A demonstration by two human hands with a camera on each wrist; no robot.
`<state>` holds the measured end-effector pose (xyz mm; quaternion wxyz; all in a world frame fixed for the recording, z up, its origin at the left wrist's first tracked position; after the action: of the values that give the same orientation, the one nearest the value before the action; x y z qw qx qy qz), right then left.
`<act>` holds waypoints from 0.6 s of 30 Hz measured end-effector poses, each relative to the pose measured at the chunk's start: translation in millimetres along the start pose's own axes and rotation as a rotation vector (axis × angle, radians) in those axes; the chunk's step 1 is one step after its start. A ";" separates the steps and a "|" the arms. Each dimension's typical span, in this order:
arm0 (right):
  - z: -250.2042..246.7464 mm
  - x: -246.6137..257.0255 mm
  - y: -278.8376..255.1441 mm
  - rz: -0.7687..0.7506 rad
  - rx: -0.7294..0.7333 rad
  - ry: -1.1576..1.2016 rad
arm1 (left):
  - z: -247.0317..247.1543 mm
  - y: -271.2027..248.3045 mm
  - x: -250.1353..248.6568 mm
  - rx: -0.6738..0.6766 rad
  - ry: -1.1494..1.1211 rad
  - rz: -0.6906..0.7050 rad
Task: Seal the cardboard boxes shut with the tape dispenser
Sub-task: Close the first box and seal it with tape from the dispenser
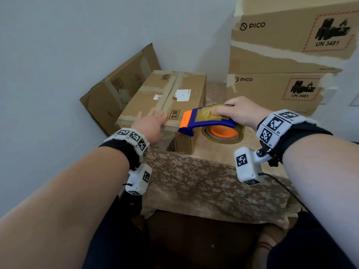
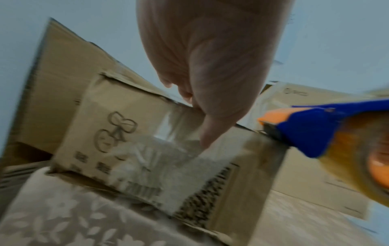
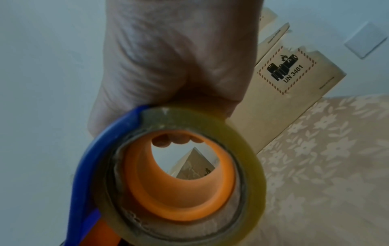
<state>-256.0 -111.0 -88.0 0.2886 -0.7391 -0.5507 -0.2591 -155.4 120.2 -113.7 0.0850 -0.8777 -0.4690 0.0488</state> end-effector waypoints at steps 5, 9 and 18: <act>-1.5 -5.7 -2.2 0.029 -0.016 0.030 | 8.6 6.3 -37.9 0.007 -0.066 0.154; 2.3 -9.1 -4.2 0.043 -0.008 0.079 | 9.3 9.6 -37.3 0.030 -0.085 0.163; 0.9 -19.9 -9.9 0.003 0.002 0.179 | 20.7 11.3 -27.4 0.017 -0.068 0.167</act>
<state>-270.7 -121.3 -101.2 0.3377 -0.7136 -0.5219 -0.3230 -164.8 93.4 -136.0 0.0721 -0.9108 -0.3965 0.0897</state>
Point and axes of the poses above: each hand's wrist, its own y-axis towards the middle knuckle, its own z-axis out of the palm, x = y × z, the point moved 2 cm from there along y, towards the middle knuckle, and after that the axes turned 10 degrees about -y, right-handed, at the moved point
